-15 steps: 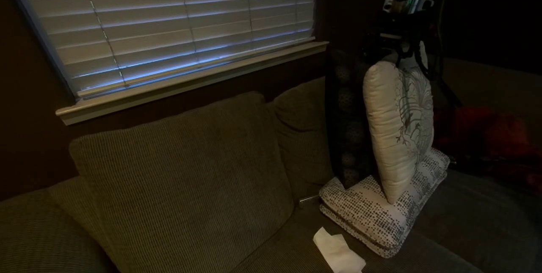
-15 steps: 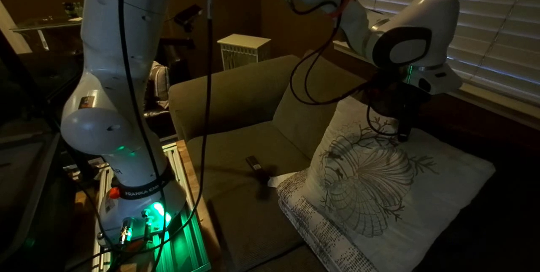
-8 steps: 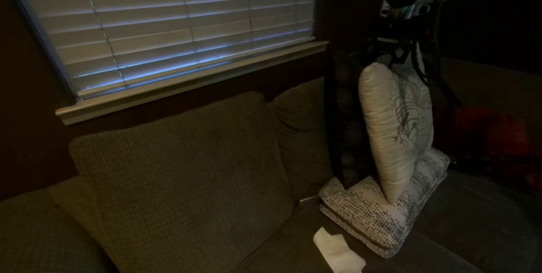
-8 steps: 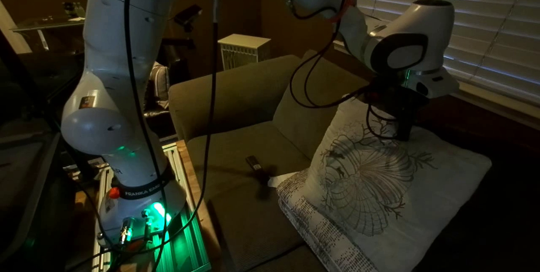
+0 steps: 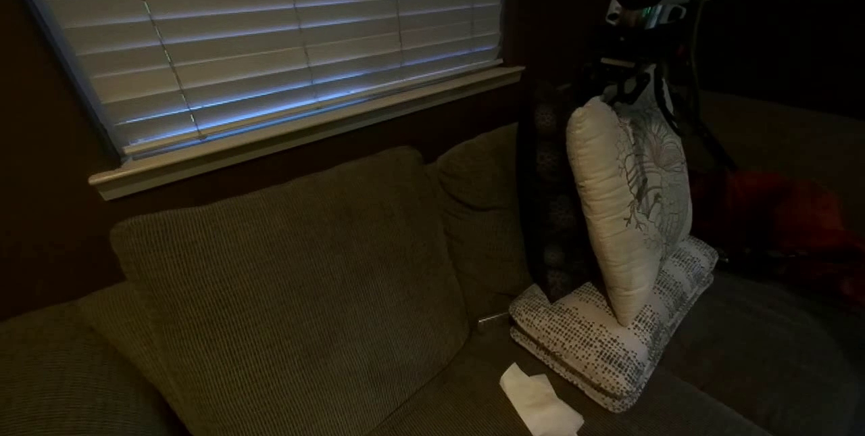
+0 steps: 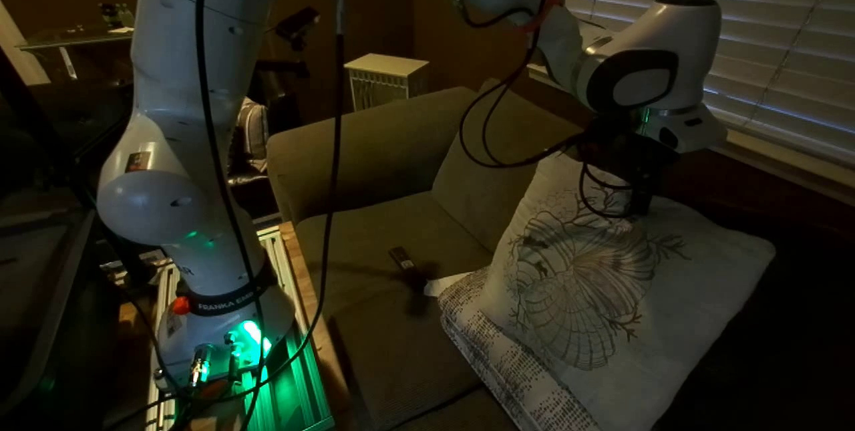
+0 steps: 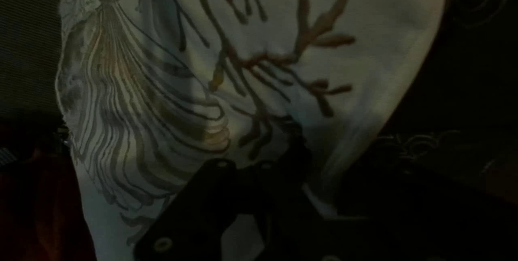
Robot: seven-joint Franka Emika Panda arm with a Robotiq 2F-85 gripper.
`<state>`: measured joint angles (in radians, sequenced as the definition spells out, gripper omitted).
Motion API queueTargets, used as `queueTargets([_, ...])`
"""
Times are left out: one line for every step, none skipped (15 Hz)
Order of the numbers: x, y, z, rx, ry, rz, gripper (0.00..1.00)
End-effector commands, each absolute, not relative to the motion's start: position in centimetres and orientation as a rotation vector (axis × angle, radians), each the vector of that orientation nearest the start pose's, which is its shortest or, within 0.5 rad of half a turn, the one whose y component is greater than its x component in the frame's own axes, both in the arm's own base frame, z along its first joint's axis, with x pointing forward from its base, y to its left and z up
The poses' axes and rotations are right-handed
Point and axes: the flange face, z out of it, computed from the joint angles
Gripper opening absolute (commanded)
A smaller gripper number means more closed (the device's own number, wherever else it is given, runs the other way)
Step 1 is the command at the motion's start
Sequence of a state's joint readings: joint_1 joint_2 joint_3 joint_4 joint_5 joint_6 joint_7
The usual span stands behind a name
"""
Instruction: Move the black and white pillows to the left
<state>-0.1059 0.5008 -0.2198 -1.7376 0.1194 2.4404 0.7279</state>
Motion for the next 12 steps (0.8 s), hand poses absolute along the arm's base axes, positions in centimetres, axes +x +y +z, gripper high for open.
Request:
queueTargets([64.6,-18.7,34.2,-2.582,1.593,-0.277,0.02])
queueTargets([64.4,-18.3,34.9,-2.576,1.587,-0.268,0.03])
queueTargets([64.1,-18.0,35.6,-2.555,1.598,-0.266,0.03])
queueTargets([63.8,-17.6,36.3,-2.545,1.595,-0.262,0.03])
queueTargets([63.5,-17.3,36.9,-2.536,1.600,-0.257,0.03])
queueTargets([63.2,-17.0,37.4,-2.528,1.597,-0.248,0.03])
queueTargets([62.9,-16.7,37.7,-2.522,1.596,-0.238,0.03])
queueTargets([62.5,-16.3,38.1,-2.518,1.598,-0.232,0.03])
queueTargets([62.1,-15.9,38.4,-2.513,1.595,-0.218,0.03])
queueTargets([61.7,-15.4,38.8,-2.508,1.594,-0.212,0.03])
queueTargets([61.4,-15.0,39.1,-2.500,1.599,-0.206,0.03])
queueTargets([61.0,-14.6,39.5,-2.492,1.597,-0.204,0.03])
